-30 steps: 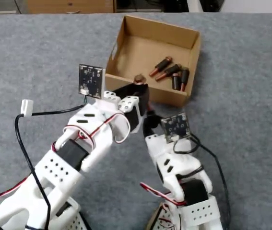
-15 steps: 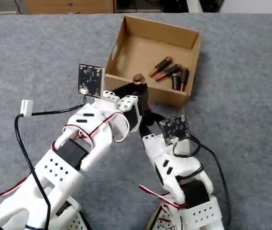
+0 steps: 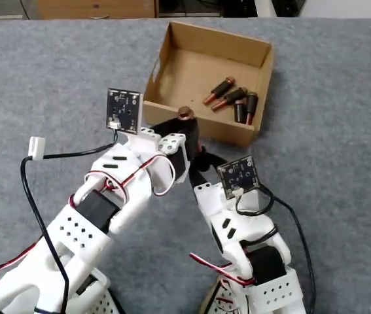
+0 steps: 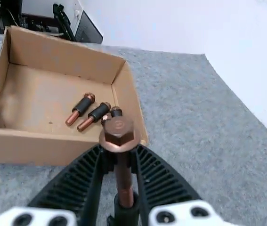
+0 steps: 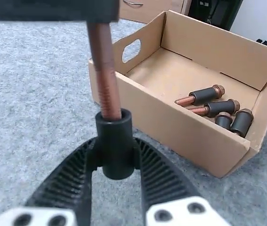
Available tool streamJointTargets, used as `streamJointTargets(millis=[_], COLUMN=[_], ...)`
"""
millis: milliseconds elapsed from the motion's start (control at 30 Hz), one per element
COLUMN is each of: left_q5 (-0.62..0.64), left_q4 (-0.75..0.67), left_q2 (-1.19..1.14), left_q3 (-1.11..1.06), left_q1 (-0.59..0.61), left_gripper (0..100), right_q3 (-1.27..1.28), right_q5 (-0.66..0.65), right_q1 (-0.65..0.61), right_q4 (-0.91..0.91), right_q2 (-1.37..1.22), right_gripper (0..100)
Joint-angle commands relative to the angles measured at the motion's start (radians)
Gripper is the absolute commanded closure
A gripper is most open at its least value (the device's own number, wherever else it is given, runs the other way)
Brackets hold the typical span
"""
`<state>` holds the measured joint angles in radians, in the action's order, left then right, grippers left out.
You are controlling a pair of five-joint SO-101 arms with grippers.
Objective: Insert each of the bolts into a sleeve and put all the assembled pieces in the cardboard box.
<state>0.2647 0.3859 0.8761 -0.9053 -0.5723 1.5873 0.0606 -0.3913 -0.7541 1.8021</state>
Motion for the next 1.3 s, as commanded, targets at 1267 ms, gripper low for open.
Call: streamJointTargets(millis=[1267], left_q5=[-0.002], left_q4=[0.423], left_q2=[0.031], left_q3=[0.146], left_q1=[-0.043], left_gripper=[81], right_q3=[-0.171], right_q5=[-0.112], right_q1=[0.039], right_q4=[-0.060], right_q2=[0.117], right_gripper=[99.8])
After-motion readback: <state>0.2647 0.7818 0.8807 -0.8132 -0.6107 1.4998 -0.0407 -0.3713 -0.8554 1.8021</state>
